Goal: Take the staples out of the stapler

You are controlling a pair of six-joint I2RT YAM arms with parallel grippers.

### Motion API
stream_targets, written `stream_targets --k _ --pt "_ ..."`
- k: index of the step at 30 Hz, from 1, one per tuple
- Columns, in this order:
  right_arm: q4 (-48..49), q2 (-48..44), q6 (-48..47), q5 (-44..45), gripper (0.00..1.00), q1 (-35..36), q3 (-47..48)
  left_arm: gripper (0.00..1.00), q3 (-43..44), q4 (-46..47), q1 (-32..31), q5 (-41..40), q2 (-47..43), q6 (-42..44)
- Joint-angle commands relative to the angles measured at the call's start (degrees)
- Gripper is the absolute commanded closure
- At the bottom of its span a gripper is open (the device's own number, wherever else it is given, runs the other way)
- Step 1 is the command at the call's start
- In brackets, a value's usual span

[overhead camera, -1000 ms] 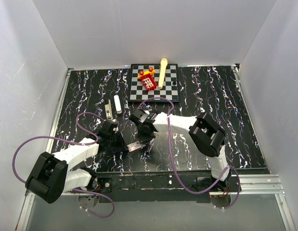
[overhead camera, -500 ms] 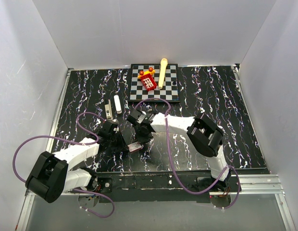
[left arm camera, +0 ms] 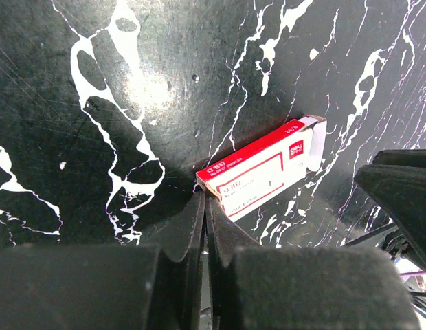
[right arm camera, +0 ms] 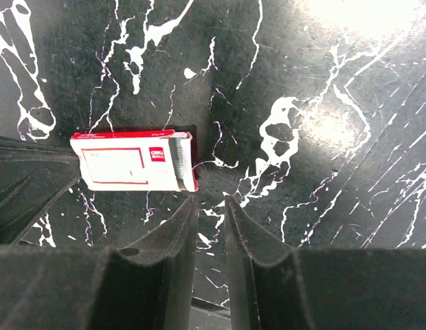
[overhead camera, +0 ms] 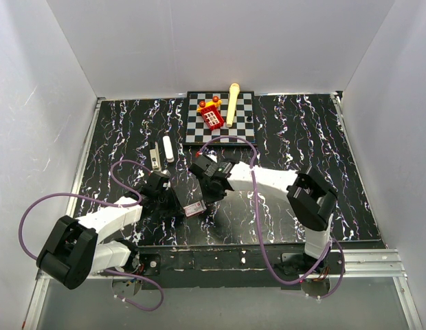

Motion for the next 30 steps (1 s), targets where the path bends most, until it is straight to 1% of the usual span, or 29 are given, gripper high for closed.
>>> stream_targets --k 1,4,5,15,30 --pt "0.63 -1.67 -0.48 1.49 0.76 -1.44 -1.64 1.00 -1.07 -1.55 -0.63 -1.38 0.44 1.39" --pt "1.42 -0.35 -1.00 0.44 0.97 -2.41 -1.72 1.00 -0.80 -1.37 -0.71 -1.21 0.79 1.92" --pt "1.69 0.18 -1.09 -0.09 0.99 -2.59 -1.64 1.00 -0.71 -1.37 -0.80 -1.12 0.88 2.01" --pt "2.30 4.31 -2.06 -3.08 0.99 -2.77 1.35 1.00 -0.63 -0.32 -1.33 0.02 2.55 2.54" --pt "7.66 5.37 -5.13 -8.96 0.99 -2.15 0.39 1.00 -0.19 0.47 -2.21 0.29 3.87 3.59"
